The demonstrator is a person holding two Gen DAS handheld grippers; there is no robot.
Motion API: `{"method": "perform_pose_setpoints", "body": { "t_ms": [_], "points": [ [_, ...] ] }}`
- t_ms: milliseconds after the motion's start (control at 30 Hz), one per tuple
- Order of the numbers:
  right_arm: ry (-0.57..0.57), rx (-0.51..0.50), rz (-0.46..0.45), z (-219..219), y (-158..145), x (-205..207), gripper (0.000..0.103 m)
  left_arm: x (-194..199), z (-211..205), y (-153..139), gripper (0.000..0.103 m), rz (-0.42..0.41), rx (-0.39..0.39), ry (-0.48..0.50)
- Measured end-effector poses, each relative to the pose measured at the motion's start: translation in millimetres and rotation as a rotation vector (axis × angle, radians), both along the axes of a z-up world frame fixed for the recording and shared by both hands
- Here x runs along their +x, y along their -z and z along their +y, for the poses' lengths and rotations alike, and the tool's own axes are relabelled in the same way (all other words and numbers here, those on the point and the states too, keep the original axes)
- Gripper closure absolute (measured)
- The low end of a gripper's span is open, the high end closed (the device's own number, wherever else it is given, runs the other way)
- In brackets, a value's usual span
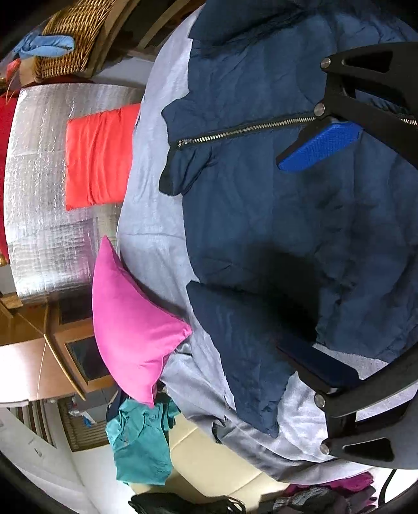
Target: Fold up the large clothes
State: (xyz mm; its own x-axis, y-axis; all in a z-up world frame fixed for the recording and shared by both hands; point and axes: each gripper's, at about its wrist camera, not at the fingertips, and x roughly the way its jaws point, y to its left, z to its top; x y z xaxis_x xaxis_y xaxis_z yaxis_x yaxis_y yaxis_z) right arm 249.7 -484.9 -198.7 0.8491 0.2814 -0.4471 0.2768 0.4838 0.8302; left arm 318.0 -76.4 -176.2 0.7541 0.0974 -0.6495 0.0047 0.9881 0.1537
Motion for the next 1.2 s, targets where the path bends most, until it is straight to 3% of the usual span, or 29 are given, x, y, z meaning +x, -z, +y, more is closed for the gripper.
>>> {"method": "perform_pose_setpoints", "body": {
  "t_ms": [67,100,167,200,267,367,500,533,567,633,733,833,967,1067,1100,1133,1167,1200],
  "points": [
    [-0.032,0.015,0.048,21.4,10.2,2.3,0.071,1.1,-0.6,0.3,0.000,-0.005,0.006,0.000],
    [-0.044,0.022,0.082,27.3,18.5,5.1,0.066,2.3,-0.4,1.4,0.000,-0.003,0.008,0.002],
    [-0.019,0.085,0.146,26.2,38.2,2.5,0.024,6.9,2.3,3.3,0.000,0.012,0.007,-0.002],
    [0.040,0.138,0.158,19.1,47.0,-5.1,0.021,8.7,5.0,4.2,0.000,0.021,0.000,-0.007],
    [0.131,0.212,0.123,-1.1,54.9,-12.3,0.021,10.9,8.6,4.5,0.000,0.028,-0.014,-0.012],
    [0.326,0.192,0.118,-34.9,60.1,-28.1,0.019,10.9,9.6,3.1,0.000,0.021,-0.016,-0.010],
    [0.455,0.309,0.106,-63.4,85.5,-32.3,0.019,10.6,4.2,2.7,0.000,0.005,0.009,0.005],
    [0.476,0.296,0.087,-64.9,83.4,-31.3,0.026,10.5,2.9,2.9,0.000,0.002,0.014,0.011],
    [0.474,0.249,0.052,-66.4,74.5,-27.5,0.053,11.0,1.1,3.6,0.000,0.002,0.021,0.018],
    [0.423,0.126,0.057,-64.9,53.8,-10.4,0.081,11.8,0.8,3.9,0.000,0.007,0.026,0.021],
    [0.353,-0.017,-0.022,-45.4,16.2,11.6,0.081,12.5,7.2,-0.6,0.000,-0.010,0.021,0.009],
    [0.188,-0.199,-0.143,0.0,-30.5,31.1,0.081,14.7,22.5,-7.1,0.000,-0.040,0.028,-0.033],
    [-0.105,-0.415,-0.334,92.5,-80.3,42.8,0.081,19.2,55.8,-13.6,0.000,-0.056,0.006,-0.115],
    [-0.343,-0.465,-0.381,162.8,-92.2,51.6,0.080,21.6,80.4,-17.7,0.000,-0.065,-0.012,-0.171],
    [-0.428,-0.489,-0.372,188.4,-91.9,56.2,0.077,22.0,89.4,-19.3,0.000,-0.069,-0.020,-0.190],
    [-0.496,-0.517,-0.357,210.6,-90.1,58.3,0.059,23.0,97.5,-20.6,0.000,-0.072,-0.027,-0.205],
    [-0.545,-0.543,-0.340,224.9,-88.1,63.4,0.028,23.6,104.4,-21.6,0.000,-0.075,-0.033,-0.222],
    [-0.590,-0.581,-0.323,241.2,-85.7,63.0,0.017,23.8,111.4,-22.4,0.000,-0.077,-0.039,-0.237]
  ]
}}
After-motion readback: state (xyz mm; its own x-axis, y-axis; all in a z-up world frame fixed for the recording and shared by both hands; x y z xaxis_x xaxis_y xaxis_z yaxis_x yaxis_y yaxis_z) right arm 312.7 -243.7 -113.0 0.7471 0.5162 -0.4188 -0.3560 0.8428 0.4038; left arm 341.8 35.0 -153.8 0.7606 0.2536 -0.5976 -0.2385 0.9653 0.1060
